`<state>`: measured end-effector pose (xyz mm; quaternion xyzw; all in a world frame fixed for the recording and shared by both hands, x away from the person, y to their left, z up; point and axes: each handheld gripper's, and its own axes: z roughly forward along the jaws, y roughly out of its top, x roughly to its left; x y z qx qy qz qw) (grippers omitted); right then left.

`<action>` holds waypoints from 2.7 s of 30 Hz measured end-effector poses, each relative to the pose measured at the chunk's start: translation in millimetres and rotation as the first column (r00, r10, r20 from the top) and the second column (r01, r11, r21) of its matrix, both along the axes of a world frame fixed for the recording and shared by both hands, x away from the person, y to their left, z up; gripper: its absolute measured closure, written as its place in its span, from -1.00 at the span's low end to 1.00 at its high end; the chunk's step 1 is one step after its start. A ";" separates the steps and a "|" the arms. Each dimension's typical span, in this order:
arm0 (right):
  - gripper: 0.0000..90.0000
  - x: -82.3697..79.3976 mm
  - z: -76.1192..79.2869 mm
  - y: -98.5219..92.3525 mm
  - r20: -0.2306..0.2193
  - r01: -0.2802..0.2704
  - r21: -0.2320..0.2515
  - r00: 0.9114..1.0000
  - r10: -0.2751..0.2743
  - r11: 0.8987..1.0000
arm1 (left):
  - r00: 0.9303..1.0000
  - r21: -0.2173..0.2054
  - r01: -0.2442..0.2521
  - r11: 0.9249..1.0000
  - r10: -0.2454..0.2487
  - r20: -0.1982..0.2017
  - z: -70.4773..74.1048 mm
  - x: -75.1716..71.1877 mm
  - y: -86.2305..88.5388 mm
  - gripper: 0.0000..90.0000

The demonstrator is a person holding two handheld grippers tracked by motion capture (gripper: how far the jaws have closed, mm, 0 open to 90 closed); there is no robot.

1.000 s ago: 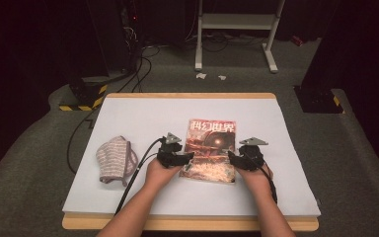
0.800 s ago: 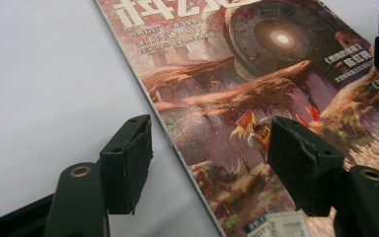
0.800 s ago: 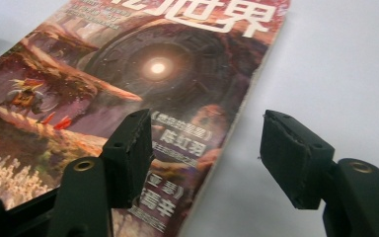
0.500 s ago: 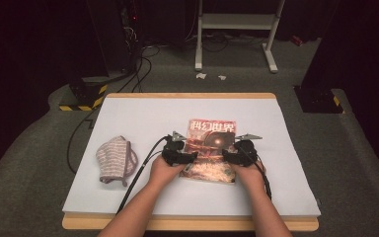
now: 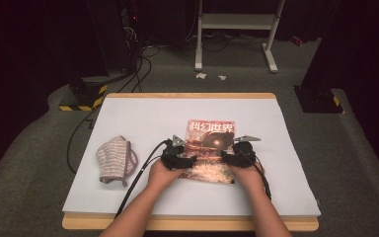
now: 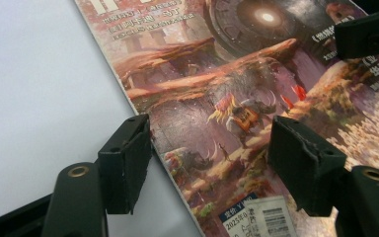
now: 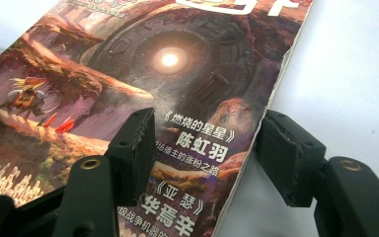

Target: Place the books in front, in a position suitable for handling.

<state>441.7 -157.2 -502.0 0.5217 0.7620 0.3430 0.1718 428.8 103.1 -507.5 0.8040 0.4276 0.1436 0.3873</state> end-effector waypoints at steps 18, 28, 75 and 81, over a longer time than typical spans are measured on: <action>-0.05 -40.2 -3.7 38.2 0.027 -0.117 0.012 0.993 0.116 0.993 | 1.000 0.023 -0.004 1.000 0.004 0.014 0.1 -59.6 48.2 -0.25; -0.04 -54.1 -4.3 56.1 0.036 -0.154 0.010 0.988 0.153 0.988 | 0.999 0.027 -0.014 1.000 0.013 0.038 -1.5 -72.0 67.0 -0.27; -0.44 -87.9 5.6 -3.4 0.212 -0.144 -0.026 0.966 0.146 0.989 | 0.976 -0.026 -0.131 0.991 0.134 0.171 44.3 -80.0 142.2 -0.30; -0.54 -87.6 6.0 -2.1 0.185 -0.128 -0.053 0.973 0.136 0.990 | 0.958 -0.021 -0.227 0.974 0.227 0.174 51.3 -80.3 174.2 -0.45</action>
